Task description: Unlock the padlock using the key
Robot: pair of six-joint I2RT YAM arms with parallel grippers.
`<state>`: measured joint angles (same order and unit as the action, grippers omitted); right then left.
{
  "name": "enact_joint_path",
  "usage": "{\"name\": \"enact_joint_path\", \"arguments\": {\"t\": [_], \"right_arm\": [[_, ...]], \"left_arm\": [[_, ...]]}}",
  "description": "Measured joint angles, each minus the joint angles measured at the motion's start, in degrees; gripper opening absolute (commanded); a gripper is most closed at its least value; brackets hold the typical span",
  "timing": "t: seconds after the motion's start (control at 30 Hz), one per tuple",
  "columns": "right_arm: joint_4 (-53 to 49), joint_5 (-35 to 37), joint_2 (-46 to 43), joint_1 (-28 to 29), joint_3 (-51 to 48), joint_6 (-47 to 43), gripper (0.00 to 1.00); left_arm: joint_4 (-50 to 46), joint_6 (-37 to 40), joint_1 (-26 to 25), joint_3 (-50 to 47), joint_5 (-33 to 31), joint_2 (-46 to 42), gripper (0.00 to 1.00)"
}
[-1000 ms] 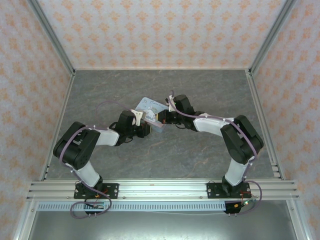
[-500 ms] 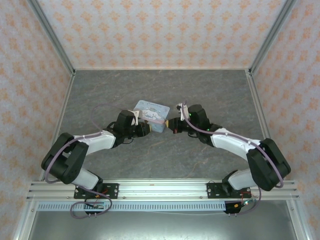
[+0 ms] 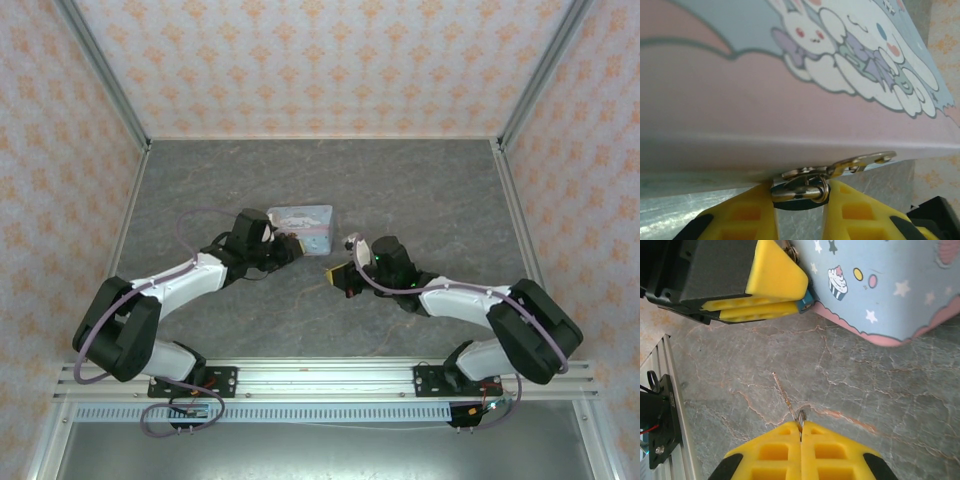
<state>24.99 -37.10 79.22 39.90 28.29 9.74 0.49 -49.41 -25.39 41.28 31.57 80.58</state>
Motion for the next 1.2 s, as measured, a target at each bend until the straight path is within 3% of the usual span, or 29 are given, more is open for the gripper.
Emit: {"name": "enact_joint_path", "arguments": {"t": [0.5,1.2], "right_arm": [[4.3,0.3,6.1,0.3,2.6,-2.5,0.0],[6.7,1.2,10.8,0.4,4.4,-1.7,0.0]], "left_arm": [[-5.4,-1.8,-0.9,3.0,2.5,-0.6,0.16],[-6.0,-1.8,-1.6,3.0,2.5,-0.6,0.16]]}}
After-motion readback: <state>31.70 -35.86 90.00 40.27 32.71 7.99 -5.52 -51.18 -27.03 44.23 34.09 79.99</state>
